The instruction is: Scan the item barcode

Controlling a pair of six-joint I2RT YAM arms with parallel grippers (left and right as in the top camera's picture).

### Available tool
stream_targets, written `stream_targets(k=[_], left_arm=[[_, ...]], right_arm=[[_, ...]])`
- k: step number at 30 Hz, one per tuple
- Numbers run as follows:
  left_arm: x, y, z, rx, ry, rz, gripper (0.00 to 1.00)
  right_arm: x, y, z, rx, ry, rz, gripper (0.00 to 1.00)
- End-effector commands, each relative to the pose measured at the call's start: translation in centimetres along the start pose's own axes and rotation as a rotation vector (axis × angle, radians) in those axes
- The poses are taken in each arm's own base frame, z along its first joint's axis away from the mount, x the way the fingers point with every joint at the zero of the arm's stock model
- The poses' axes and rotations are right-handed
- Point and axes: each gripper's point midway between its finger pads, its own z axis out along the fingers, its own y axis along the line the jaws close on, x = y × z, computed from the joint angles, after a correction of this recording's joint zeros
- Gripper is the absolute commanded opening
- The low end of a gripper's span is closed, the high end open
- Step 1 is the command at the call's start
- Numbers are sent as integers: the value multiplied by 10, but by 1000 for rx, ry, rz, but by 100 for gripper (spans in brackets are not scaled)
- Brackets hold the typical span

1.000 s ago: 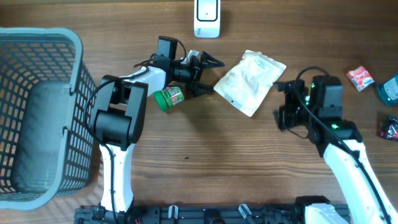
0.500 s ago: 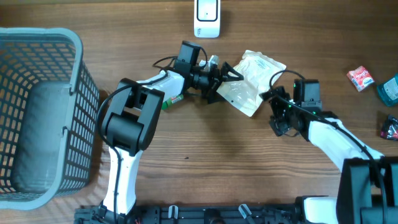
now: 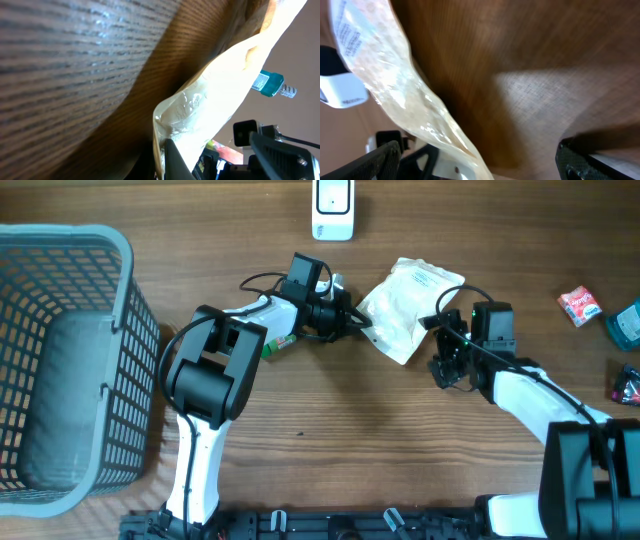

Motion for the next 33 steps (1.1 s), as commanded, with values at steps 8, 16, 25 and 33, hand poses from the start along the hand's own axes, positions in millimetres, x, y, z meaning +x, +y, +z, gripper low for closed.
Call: stream_targets(k=[8,16,25,33], left_arm=[[5,27,10,-34,17,-69,4],[15,18,10,11,81,-108,4],[17,16,9,23,95,-125,4],[19,17,9,21,104,-134,4]], right_arm=[[-1,-4,84,-160,109,-23,100],[9,-27,120,-141,150,-35,63],[11,-15,118,-193,148,-126,5],[10,0,115,-260,136,-185,5]])
